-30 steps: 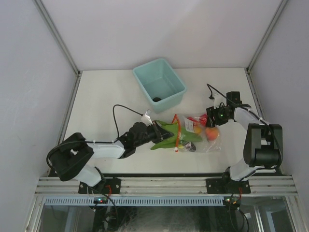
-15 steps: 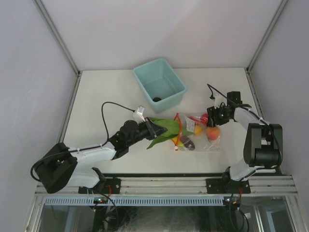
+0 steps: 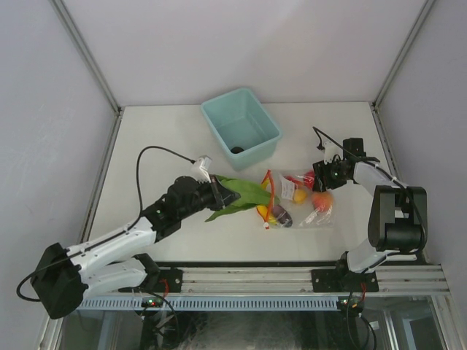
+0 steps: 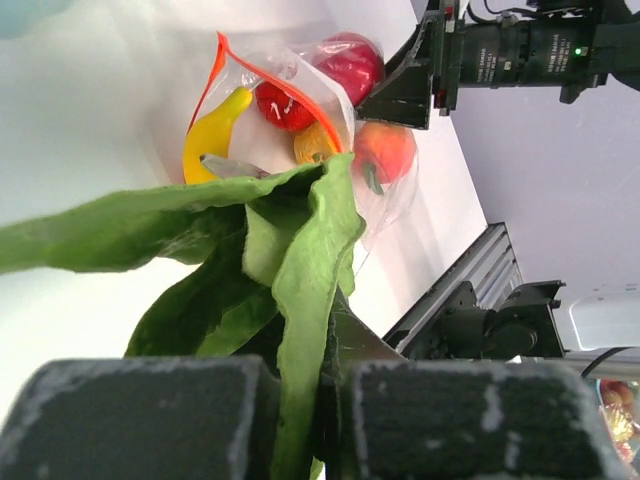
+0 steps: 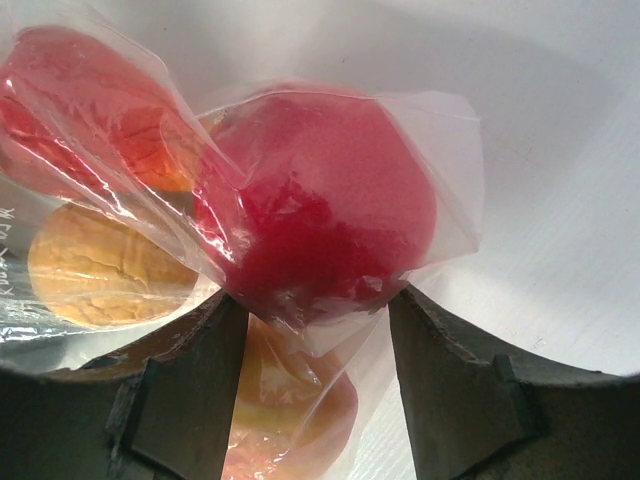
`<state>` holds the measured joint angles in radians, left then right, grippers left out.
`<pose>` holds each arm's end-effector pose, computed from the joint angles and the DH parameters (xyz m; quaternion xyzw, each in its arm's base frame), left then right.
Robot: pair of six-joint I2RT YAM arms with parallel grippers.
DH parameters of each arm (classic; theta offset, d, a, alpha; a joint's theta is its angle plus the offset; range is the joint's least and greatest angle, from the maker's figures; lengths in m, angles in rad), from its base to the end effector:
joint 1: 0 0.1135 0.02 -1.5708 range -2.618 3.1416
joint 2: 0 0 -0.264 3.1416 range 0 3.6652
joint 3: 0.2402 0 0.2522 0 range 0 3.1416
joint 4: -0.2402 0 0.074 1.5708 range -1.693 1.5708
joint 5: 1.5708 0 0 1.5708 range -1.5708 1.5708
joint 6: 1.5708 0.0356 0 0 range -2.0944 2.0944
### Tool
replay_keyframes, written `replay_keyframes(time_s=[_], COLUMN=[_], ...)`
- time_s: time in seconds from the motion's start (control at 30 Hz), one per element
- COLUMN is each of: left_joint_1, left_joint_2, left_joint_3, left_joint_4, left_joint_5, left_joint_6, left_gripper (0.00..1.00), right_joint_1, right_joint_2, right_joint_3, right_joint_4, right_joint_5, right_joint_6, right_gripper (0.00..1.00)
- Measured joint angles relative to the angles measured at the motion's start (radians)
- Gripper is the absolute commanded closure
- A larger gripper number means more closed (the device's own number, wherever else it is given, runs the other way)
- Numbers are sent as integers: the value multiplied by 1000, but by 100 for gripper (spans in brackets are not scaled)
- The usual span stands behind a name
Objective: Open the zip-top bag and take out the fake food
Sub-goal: Pick up the fake vegetable from the zipper food storage bag, then place the fake vegetable in the bin.
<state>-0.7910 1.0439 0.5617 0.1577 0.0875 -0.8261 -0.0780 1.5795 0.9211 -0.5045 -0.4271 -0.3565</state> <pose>0.1636 -0.1699 0.2464 0.0113 0.8116 -0.4462 0.3769 0.2952 -0.0083 0.1774 -0.1753 0.9418 0.1600 0.2380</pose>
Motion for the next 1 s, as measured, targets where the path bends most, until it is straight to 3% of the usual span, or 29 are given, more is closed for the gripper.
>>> replay_keyframes(time_s=[0.2, 0.53, 1.0], left_joint_1=[28, 84, 223], left_joint_2=[-101, -131, -132], left_joint_3=[39, 74, 245], left_joint_4=[-103, -162, -136], left_joint_5=[-6, 14, 109], left_joint_6=[51, 61, 51], left_gripper=[100, 100, 100], right_joint_1=[0, 0, 0], right_joint_2=[3, 5, 5], right_joint_3=[0, 0, 0], right_joint_4=[0, 0, 0], right_joint_5=[1, 5, 8], right_joint_6=[-1, -3, -3], right_gripper=[43, 43, 40])
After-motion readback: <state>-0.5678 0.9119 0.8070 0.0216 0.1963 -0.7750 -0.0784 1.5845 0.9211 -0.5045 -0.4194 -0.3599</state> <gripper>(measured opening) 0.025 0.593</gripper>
